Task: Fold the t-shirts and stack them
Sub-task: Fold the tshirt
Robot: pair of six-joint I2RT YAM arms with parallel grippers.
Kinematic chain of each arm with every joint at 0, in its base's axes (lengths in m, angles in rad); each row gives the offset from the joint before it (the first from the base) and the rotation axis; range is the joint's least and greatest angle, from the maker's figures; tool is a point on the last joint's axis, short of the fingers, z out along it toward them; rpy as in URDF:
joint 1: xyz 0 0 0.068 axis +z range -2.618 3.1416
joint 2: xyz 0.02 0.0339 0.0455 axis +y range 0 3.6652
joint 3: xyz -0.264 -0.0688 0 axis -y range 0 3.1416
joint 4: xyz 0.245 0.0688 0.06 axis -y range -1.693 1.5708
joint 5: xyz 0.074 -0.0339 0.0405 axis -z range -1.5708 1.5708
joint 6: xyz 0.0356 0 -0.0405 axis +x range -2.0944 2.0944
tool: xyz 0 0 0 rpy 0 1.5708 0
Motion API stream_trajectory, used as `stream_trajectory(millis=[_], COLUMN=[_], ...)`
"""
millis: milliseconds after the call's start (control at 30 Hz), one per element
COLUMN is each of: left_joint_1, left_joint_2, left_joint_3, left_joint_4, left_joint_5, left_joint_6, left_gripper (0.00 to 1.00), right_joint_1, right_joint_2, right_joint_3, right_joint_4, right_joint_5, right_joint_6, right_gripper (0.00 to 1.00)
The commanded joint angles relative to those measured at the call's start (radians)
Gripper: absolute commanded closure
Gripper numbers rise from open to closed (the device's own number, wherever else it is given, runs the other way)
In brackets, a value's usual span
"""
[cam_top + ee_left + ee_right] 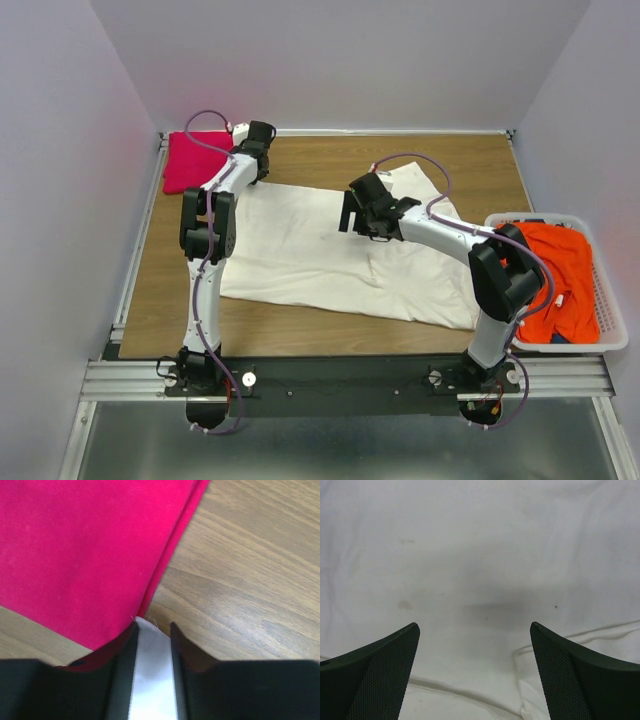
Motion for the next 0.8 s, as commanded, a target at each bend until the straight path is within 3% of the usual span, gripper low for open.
stream_trajectory(millis=[0,133,300,767], left_joint_1=[0.000,0.000,0.000,0.000], left_joint_2=[0.021,0.016,-0.001,-0.165], left_joint_3=[0.012,0.003,-0.006,-0.111], left_joint_4=[-0.021,-0.019,-0.013,0.059], left_joint_5=[-0.038,-0.038,-0.032,-0.046], left_joint_6=[-0.015,-0.012,-0.001,0.005], left_gripper=[0.67,0.75,1.00,1.00], right_joint_1=[0.003,0.003,0.003,-0.004], right_joint_2=[-0.027,-0.023,-0.027,-0.081], right_joint_3=[-0.012,-0.008,-0.008,-0.030], right_joint_4=[0.006,0.007,0.006,0.004], right_joint_5=[0.002,-0.003,0.002,0.080], right_joint_6=[-0.013,-0.015,-0.015,-0.010], right_gripper=[0.02,0.03,0.02,0.02])
